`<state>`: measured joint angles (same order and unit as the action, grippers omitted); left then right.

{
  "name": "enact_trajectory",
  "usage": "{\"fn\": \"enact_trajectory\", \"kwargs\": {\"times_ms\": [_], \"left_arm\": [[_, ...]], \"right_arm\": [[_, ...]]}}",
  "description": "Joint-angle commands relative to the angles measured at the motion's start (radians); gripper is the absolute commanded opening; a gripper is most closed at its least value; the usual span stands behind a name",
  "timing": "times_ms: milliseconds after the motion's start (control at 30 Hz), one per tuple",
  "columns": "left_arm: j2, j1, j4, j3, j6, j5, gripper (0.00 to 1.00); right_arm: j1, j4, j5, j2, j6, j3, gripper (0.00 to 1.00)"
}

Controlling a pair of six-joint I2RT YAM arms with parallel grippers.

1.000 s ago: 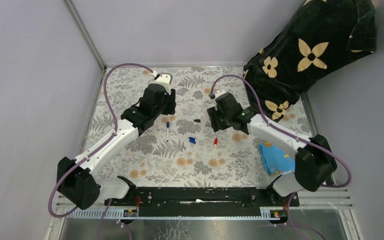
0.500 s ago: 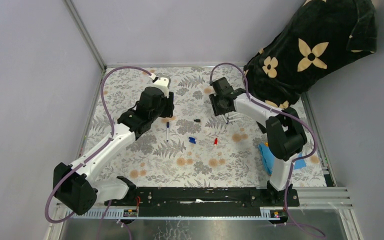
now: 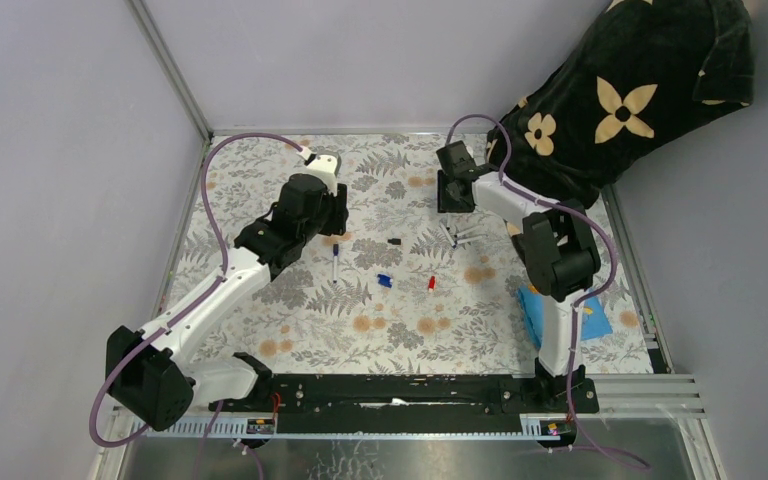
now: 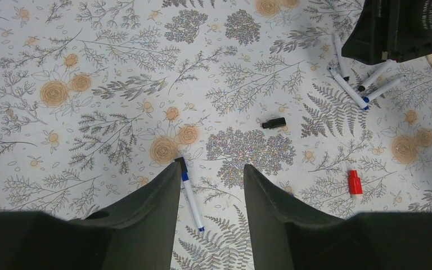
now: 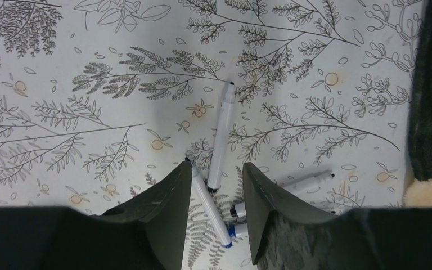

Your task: Insert the pens into the pen caps

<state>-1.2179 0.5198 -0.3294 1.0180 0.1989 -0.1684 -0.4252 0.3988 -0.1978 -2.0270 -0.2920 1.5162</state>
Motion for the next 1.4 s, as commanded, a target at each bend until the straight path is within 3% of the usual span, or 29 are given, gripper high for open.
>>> {"fn": "enact_trajectory", "kwargs": {"times_ms": [0, 567, 1033, 1167, 1367], "left_arm": [[0.002, -0.009, 0.033, -0.007, 0.0, -0.005, 0.52], [-0.008, -0.013, 0.032, -0.005, 0.0, 0.011, 0.52], [-0.005, -0.027, 0.04, -0.006, 0.007, 0.059, 0.52], [0.017, -0.043, 0.078, -0.024, 0.02, 0.154, 0.53], [0.089, -0.138, 0.278, -0.109, 0.088, 0.583, 0.56]], "right_arm": [[0.01, -0.006, -0.008, -0.037, -0.035, 0.063, 0.44], [0.038, 0.025, 0.005, -0.152, -0.013, 0.125, 0.32], [0.049, -0.039, 0.003, -0.074, 0.007, 0.09, 0.05], [0.049, -0.102, 0.029, 0.035, 0.019, 0.049, 0.02], [0.046, -0.322, 0.358, 0.251, -0.064, -0.124, 0.0]]}}
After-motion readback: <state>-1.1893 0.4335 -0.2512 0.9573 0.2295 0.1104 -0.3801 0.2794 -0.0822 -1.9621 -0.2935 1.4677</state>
